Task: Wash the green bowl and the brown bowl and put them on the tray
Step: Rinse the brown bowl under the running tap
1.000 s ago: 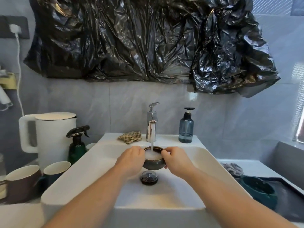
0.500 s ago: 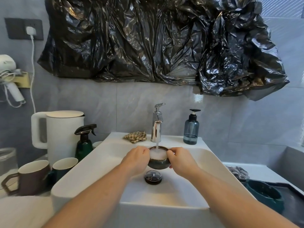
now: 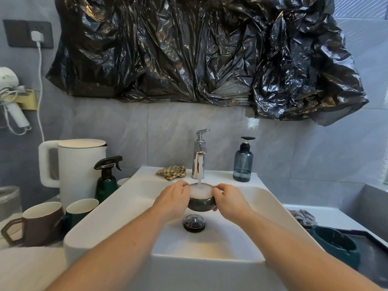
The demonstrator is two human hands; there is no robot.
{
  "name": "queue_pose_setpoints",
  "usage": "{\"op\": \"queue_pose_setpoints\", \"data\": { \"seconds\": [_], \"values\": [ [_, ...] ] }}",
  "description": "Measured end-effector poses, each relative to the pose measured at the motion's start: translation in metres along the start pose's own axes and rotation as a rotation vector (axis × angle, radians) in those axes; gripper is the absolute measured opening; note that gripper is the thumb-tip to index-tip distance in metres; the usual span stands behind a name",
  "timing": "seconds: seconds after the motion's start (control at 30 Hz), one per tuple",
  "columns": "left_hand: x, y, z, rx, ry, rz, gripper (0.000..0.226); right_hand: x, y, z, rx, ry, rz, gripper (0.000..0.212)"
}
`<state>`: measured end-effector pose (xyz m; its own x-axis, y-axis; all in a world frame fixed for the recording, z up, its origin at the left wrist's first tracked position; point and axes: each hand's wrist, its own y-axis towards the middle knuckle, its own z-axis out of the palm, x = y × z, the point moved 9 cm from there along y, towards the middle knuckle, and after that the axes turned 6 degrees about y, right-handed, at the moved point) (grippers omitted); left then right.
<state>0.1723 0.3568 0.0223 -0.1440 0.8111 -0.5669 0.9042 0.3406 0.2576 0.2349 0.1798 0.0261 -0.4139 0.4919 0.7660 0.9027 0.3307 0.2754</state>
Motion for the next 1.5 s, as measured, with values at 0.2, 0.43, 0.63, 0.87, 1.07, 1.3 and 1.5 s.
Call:
{"op": "queue_pose_setpoints", "data": {
  "seconds": [0.2,0.43,0.63,0.87,1.07,1.3,1.5],
  "values": [
    [-0.001,0.001,-0.003,-0.030,0.043,0.013,0.034,0.000,-0.001,0.002,0.033,0.053,0.012,0.038],
    [0.000,0.005,-0.004,-0.065,0.024,0.045,0.035,0.000,0.001,0.001,0.030,0.055,-0.003,0.040],
    [0.004,0.008,0.001,-0.049,0.010,0.050,0.039,0.000,0.004,0.000,0.018,0.032,-0.051,0.039],
    [0.002,0.005,0.002,-0.028,-0.037,0.071,0.042,0.000,0.005,-0.003,-0.007,0.051,-0.067,0.041],
    [0.001,0.007,0.002,-0.051,-0.010,0.104,0.039,-0.001,0.005,-0.005,-0.025,0.044,-0.064,0.039],
    [-0.003,0.005,-0.001,-0.075,0.023,0.130,0.037,0.002,0.003,-0.003,-0.014,0.041,-0.054,0.034],
    [-0.006,0.004,-0.002,-0.089,0.035,0.143,0.035,0.002,0.001,0.001,0.015,0.004,-0.042,0.033]
  ]
}}
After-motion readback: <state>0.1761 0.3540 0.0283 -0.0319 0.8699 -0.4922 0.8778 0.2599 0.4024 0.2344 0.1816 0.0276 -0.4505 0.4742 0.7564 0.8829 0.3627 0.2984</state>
